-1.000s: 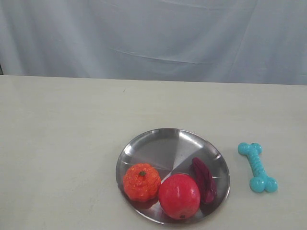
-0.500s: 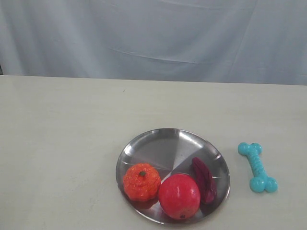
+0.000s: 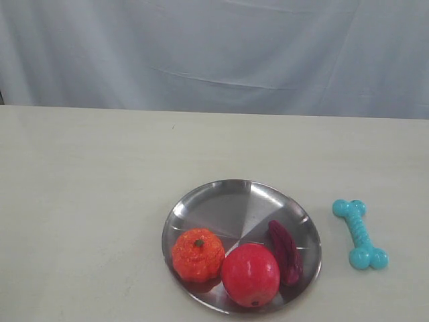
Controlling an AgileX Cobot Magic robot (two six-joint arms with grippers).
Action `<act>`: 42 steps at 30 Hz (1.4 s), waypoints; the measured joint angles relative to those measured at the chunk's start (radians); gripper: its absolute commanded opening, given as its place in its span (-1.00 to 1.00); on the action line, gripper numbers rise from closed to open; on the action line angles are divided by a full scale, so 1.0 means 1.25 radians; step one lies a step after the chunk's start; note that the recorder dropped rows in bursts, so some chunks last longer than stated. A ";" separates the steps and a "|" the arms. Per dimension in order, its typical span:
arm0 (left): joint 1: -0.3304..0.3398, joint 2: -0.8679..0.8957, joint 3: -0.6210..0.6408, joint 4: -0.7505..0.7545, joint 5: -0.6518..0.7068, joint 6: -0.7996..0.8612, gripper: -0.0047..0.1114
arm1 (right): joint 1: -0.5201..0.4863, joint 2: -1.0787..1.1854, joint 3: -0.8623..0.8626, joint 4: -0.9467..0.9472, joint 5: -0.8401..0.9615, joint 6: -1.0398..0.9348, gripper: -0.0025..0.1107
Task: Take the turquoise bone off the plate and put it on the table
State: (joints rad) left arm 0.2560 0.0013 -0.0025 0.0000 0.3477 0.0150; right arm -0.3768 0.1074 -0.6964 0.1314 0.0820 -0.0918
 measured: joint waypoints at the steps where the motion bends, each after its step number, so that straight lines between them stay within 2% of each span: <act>1: 0.000 0.000 0.000 0.000 0.000 0.000 -0.92 | 0.000 -0.006 0.000 0.011 0.005 0.012 -0.96; 6: 0.000 0.000 0.000 0.000 0.000 0.000 -0.92 | 0.000 -0.020 0.000 0.033 0.037 0.090 -0.96; 13: 0.000 0.000 0.000 0.000 0.000 0.000 -0.92 | 0.000 -0.025 0.000 0.021 0.070 0.095 -0.96; 20: 0.000 0.000 0.000 0.000 0.000 0.000 -0.92 | 0.000 -0.026 0.004 -0.043 0.251 0.095 -0.96; 22: 0.000 0.000 0.000 0.000 0.000 0.000 -0.92 | 0.000 -0.026 0.022 -0.053 0.262 0.100 -0.96; 27: 0.000 0.000 0.000 0.000 0.000 0.000 -0.92 | 0.000 -0.026 0.142 -0.059 0.204 0.128 -0.96; 34: 0.000 0.000 0.000 0.000 0.000 0.000 -0.92 | 0.000 -0.025 0.345 -0.059 0.022 0.139 -0.96; 42: 0.000 0.000 0.000 0.000 0.000 0.000 -0.92 | 0.039 -0.033 0.511 -0.060 -0.108 0.139 -0.96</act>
State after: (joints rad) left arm 0.2560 0.0013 -0.0025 0.0000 0.3477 0.0150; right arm -0.3275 0.0660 -0.0574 0.0565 -0.0536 0.0820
